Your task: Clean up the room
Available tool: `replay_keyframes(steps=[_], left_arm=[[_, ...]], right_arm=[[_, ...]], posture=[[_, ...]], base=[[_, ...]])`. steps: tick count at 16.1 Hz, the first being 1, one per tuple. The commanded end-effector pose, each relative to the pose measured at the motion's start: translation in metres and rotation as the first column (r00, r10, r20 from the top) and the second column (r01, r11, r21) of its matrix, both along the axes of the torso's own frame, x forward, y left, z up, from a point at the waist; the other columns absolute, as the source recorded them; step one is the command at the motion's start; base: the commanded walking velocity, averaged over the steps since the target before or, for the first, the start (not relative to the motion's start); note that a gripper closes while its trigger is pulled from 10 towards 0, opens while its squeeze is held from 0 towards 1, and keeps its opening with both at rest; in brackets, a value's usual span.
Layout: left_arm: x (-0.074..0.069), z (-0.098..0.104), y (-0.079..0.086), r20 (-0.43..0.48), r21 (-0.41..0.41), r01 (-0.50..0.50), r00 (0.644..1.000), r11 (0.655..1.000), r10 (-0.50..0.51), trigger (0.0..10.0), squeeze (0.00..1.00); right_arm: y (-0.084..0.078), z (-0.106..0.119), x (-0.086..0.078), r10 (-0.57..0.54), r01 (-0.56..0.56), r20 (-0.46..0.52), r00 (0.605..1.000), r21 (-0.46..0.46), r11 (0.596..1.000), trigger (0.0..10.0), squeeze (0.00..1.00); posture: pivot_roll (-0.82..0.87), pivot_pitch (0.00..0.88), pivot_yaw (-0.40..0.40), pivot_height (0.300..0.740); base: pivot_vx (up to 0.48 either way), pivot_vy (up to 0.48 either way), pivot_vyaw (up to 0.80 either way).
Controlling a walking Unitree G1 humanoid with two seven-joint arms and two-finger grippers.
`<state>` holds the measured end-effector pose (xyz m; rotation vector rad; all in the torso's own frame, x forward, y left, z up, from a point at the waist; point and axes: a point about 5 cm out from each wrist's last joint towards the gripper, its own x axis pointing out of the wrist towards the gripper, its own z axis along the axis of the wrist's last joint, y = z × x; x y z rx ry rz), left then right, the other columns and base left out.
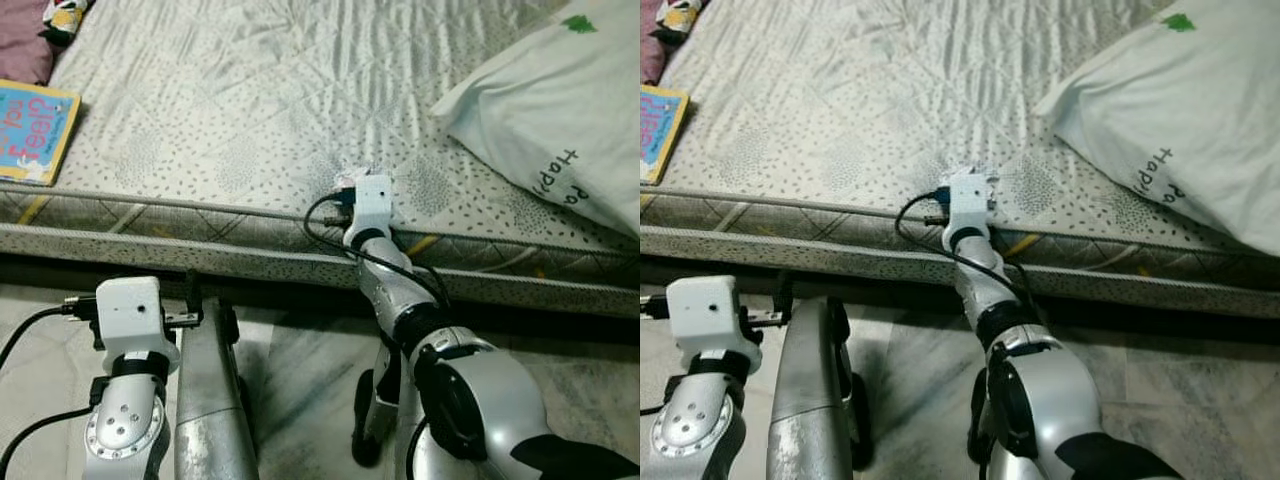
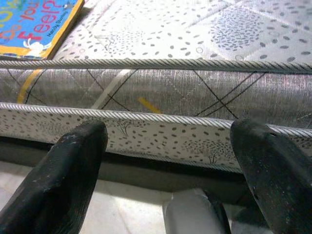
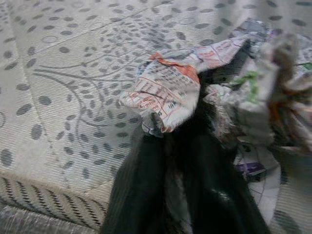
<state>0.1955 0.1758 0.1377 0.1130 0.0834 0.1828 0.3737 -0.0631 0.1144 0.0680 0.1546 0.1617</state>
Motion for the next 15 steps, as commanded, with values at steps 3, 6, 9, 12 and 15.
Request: replay_keyframes(steps=[3, 6, 9, 12, 15], left_arm=[[0.011, -0.004, 0.003, 0.015, 0.002, -0.018, 1.0, 1.0, 0.018, 10.0, 0.0], [0.033, -0.004, 0.002, 0.053, 0.008, 0.027, 0.998, 1.0, -0.027, 10.0, 0.0], [0.051, -0.006, -0.002, 0.076, 0.013, 0.072, 0.994, 0.997, -0.073, 10.0, 0.0], [0.071, -0.004, -0.008, 0.13, 0.04, 0.122, 0.983, 0.992, -0.126, 10.0, 0.0], [0.073, -0.007, -0.004, 0.149, 0.016, 0.12, 0.981, 0.993, -0.121, 10.0, 0.0]], right_arm=[[-0.032, -0.018, -0.002, -0.111, 0.118, -0.094, 0.989, 0.077, 0.99, 0.0, 0.0], [-0.045, 0.0, 0.005, -0.101, 0.098, 0.02, 0.995, 0.123, 0.988, 0.0, 0.0], [-0.058, 0.003, 0.001, -0.086, 0.075, 0.111, 0.99, 0.1, 0.992, 0.0, 0.0], [-0.078, 0.005, -0.017, -0.023, 0.012, 0.262, 0.965, 0.045, 0.999, 1.1, 0.0], [-0.098, 0.011, -0.044, 0.018, -0.001, 0.335, 0.942, -0.051, 0.999, 10.0, 0.0]], posture=[[0.21, 0.184, -0.046, 0.492], [0.15, 0.096, -0.042, 0.492], [0.11, 0.033, -0.025, 0.492], [0.07, 0.0, -0.005, 0.492], [0.03, 0.0, 0.021, 0.492]], base=[[0.0, 0.0, 0.0], [0.0, 0.0, 0.0], [0.0, 0.0, 0.0], [0.0, 0.0, 0.0], [0.0, 0.0, 0.0]])
